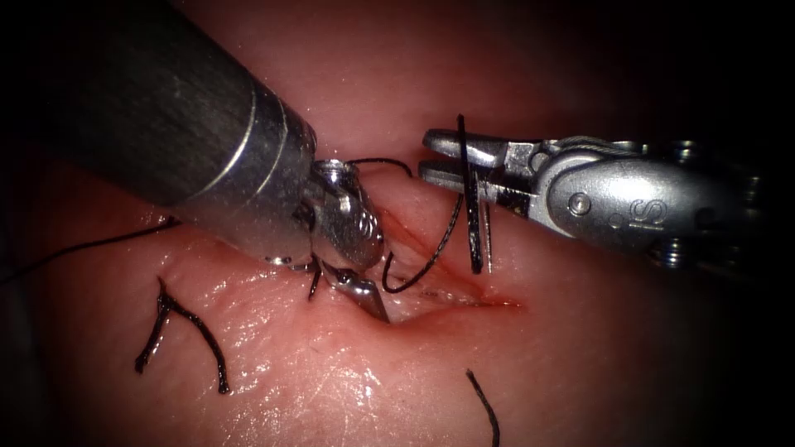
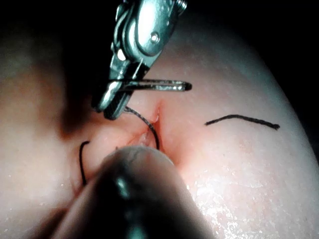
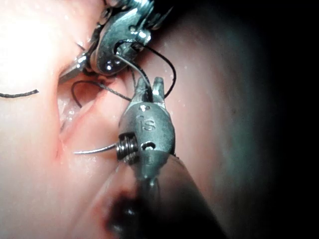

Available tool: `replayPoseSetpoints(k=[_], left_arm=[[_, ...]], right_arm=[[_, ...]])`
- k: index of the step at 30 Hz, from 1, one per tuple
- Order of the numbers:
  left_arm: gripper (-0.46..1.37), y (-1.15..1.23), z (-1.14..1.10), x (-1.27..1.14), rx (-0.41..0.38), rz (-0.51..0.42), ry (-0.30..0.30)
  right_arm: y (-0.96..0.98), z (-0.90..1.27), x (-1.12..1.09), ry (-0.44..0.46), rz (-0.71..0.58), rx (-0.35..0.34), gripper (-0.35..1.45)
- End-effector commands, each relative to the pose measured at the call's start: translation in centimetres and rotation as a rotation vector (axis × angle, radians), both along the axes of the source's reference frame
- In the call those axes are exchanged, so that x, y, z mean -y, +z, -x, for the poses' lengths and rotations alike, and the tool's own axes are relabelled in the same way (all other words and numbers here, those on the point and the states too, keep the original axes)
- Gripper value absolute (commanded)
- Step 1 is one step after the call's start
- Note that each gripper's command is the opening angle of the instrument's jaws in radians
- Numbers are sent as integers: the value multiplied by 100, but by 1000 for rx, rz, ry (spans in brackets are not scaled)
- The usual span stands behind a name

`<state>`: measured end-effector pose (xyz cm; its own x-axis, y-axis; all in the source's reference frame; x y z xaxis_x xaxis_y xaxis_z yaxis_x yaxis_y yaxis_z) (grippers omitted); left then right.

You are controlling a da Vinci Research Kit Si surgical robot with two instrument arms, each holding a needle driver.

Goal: Wound Closure
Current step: Throw the needle through the bottom half of the incision with the right gripper

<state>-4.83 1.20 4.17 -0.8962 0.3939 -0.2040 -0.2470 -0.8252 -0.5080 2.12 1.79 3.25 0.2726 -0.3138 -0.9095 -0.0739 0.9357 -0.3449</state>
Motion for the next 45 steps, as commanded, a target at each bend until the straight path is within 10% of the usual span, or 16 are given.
replayPoseSetpoints(k=[1,28,45], left_arm=[[106,0,0,0,-3,2,1],[107,3,0,-1,18,13,-6],[108,4,-2,-4,31,14,-9]], right_arm=[[-1,0,-1,10,0,-5,-35],[-54,-10,-21,166,-57,-100,-35],[-46,-35,2,285,-194,-92,-35]])
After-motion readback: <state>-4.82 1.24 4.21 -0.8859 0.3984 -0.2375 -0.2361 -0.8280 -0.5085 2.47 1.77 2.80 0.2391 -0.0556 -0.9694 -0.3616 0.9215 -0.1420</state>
